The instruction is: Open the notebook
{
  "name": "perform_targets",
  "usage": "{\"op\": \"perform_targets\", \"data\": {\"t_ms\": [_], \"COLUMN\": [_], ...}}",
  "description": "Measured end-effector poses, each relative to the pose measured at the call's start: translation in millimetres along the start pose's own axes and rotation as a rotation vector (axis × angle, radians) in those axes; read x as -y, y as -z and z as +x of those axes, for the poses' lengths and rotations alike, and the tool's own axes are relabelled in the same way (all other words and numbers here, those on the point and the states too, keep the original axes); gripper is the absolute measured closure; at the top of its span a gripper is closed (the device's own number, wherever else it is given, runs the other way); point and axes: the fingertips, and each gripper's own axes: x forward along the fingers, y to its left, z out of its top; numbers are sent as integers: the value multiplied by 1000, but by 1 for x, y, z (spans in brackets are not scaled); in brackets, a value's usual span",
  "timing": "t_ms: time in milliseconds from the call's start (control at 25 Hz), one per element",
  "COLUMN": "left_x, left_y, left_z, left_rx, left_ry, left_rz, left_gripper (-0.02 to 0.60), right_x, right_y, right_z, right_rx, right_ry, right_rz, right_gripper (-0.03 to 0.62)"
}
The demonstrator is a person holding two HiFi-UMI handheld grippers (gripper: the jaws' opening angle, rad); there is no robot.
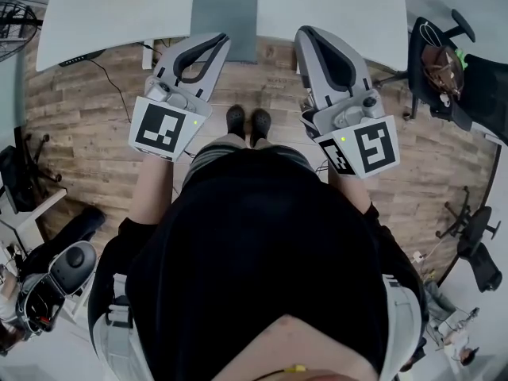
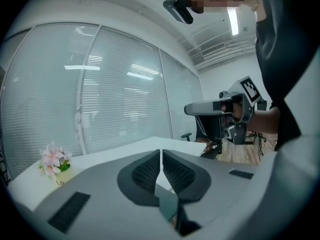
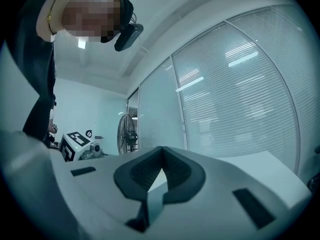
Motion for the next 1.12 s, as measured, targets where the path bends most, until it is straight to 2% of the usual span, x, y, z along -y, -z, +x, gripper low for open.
{"op": "perform_targets", "data": {"t_ms": [160, 320, 560, 880, 1120], "left_x": [11, 20, 28, 39, 48], "left_y": [23, 38, 68, 88, 114], "left_z": [6, 11, 17, 33, 39], "left_rx": [-75, -116, -221, -302, -359], "left_ry": [-12, -13, -17, 13, 49], "left_rz": [36, 75, 222, 395, 475], "left_gripper": [518, 472, 419, 393, 385], "right_x": [0, -1, -1, 5, 11], "right_y": [7, 11, 19, 26, 34], "right_z": [-5, -7, -8, -10, -14], "right_rx": [-11, -15, -27, -43, -61], "right_ry": [-21, -44, -73, -87, -77], "right_rz": [11, 18, 27, 33, 43], "right_gripper": [591, 591, 591, 591, 589]}}
